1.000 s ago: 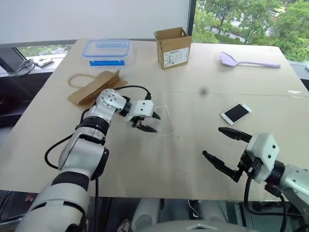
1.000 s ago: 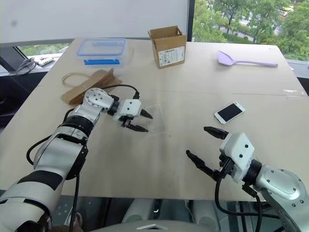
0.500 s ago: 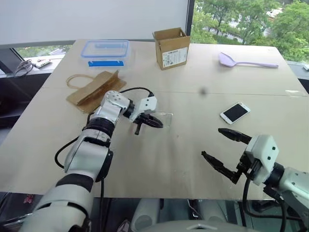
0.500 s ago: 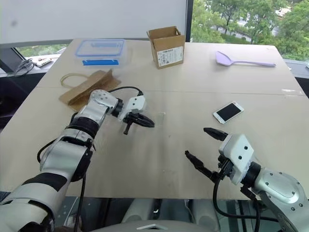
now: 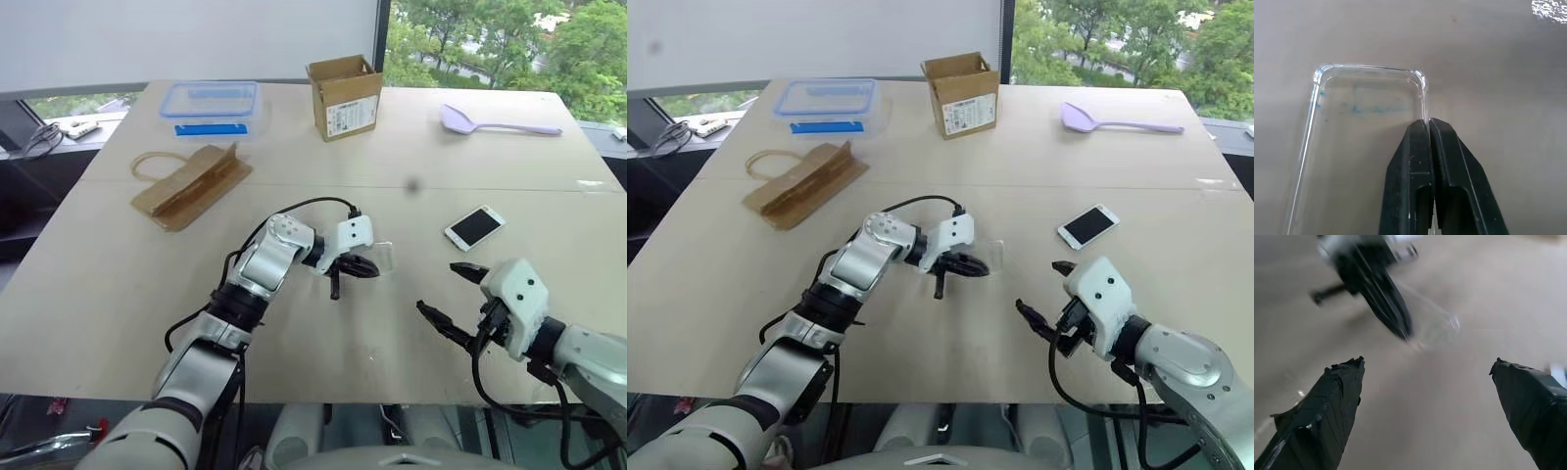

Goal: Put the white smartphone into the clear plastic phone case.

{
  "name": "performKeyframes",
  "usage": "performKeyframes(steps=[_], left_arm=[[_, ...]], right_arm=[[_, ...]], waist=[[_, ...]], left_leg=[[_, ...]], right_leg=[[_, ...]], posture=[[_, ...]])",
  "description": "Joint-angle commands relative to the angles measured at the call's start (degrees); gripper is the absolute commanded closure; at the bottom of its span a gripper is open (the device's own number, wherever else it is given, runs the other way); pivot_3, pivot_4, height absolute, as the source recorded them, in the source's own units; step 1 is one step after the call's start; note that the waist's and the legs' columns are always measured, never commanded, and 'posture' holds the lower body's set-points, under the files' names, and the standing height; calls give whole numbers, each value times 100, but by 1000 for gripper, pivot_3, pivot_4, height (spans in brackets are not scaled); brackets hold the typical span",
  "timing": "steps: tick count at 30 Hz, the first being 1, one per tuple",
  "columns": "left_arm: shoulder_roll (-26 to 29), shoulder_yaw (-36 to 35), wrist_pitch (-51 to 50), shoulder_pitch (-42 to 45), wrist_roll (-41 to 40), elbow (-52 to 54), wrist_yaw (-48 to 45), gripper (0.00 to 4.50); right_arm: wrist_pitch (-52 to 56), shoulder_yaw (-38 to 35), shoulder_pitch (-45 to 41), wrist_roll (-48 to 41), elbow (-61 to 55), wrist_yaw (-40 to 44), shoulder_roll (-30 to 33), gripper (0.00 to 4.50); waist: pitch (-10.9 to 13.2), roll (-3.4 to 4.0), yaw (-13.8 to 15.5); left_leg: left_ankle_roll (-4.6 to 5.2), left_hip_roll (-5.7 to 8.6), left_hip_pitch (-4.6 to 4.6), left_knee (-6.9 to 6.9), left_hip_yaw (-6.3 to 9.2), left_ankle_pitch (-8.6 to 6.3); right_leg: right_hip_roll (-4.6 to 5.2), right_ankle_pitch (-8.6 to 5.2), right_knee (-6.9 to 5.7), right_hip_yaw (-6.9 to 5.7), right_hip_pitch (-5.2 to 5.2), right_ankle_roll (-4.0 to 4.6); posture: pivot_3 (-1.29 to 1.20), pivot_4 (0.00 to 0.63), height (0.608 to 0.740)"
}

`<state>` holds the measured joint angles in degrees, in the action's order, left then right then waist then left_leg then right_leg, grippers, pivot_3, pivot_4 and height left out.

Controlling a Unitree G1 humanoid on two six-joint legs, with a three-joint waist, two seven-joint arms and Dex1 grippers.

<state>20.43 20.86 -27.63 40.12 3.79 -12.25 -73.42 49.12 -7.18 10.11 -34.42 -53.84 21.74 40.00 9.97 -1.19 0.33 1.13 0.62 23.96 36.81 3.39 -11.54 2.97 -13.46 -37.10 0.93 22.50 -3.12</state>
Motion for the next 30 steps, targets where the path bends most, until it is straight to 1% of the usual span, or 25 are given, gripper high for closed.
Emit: performKeyframes(steps=[1,4,5,6,7,8,9,10,11,14,16,18,20,25,27,30], left_arm=[[122,-120,-352,-89,-311,567,73,3662],[160,-371,-528,-205,-594,928,263,2231],[163,-461,-605,-272,-709,1112,327,2043],[176,-553,-639,-345,-817,1281,396,1675],[173,-682,-661,-432,-951,1463,463,1215],[187,-776,-780,-509,-1079,1647,540,891],[238,-881,-835,-588,-1175,1799,612,434],[273,-939,-897,-648,-1237,1920,702,85],[270,-953,-984,-701,-1277,2053,827,85],[225,-1034,-1214,-853,-1391,2392,1237,85],[203,-1103,-1338,-936,-1476,2528,1452,85],[258,-1224,-1402,-1000,-1583,2564,1587,85],[296,-1256,-1455,-1020,-1676,2589,1695,85],[420,-1241,-1399,-965,-1831,2465,1786,85],[434,-1173,-1331,-943,-1848,2386,1821,85],[401,-1085,-1249,-887,-1849,2262,1872,85]], right_arm=[[513,-387,-410,-156,252,-562,-295,0],[741,-320,-737,-61,383,-777,-387,0],[764,-314,-788,-1,431,-777,-336,0],[824,-317,-854,46,497,-799,-303,0],[935,-355,-974,112,632,-911,-316,0],[1068,-418,-1131,189,824,-1056,-371,0],[1297,-443,-1373,284,1072,-1284,-475,0],[1454,-461,-1602,392,1299,-1490,-578,0],[1547,-530,-1799,491,1533,-1642,-671,0],[1908,-823,-2577,698,2259,-2288,-1354,0],[2071,-1041,-3116,851,2701,-2801,-1983,0],[2199,-1286,-3758,1141,3262,-3491,-2731,0],[2169,-1504,-4149,1333,3632,-3831,-3171,0],[1882,-2120,-4971,1832,4690,-4839,-3928,0],[1979,-2225,-5265,2097,5098,-5199,-4016,0],[1900,-2479,-5610,2249,5571,-5565,-4173,0]], waist=[[0,3,-13],[1,4,-2],[3,6,-10],[4,8,-13],[4,8,-13],[4,8,-13],[4,8,-21],[4,9,-29],[4,9,-35],[6,13,-59],[8,15,-83],[10,21,-132],[10,21,-127],[12,25,-118],[13,25,-120],[12,26,-141]], left_leg=[[0,-2,0,-3,-2,0],[0,2,4,-6,-6,0],[0,2,5,-6,-6,0],[0,2,7,-6,-9,0],[0,3,11,-6,-12,0],[0,4,15,-6,-10,0],[0,4,15,-6,-10,0],[0,4,15,-6,-10,0],[0,4,15,-6,-10,0],[0,5,11,-7,-11,0],[0,7,11,-8,-12,0],[-1,7,6,-14,-16,1],[-2,10,0,-28,-28,2],[-2,16,2,-39,-39,2],[-2,18,2,-40,-47,2],[-2,19,-1,-40,-51,2]], right_leg=[[-2,0,-3,2,4,0],[0,-1,-2,5,11,-1],[1,0,0,5,11,-1],[2,0,1,7,14,-1],[3,0,1,10,20,-1],[3,1,1,8,21,-3],[4,5,2,8,21,-10],[3,6,2,9,21,-10],[3,5,2,9,21,-8],[2,1,0,10,20,-1],[1,8,-2,13,21,-12],[-2,14,-5,18,23,-22],[-2,15,-26,33,35,-22],[0,13,-53,42,58,-22],[2,13,-56,50,63,-22],[1,13,-61,53,64,-22]], posture=[[0,150,740],[0,150,740],[0,150,740],[0,150,740],[0,150,740],[0,150,740],[0,150,740],[0,150,740],[0,150,740],[0,150,740],[0,150,740],[0,150,740],[0,150,740],[0,150,740],[0,150,740],[0,150,740]])
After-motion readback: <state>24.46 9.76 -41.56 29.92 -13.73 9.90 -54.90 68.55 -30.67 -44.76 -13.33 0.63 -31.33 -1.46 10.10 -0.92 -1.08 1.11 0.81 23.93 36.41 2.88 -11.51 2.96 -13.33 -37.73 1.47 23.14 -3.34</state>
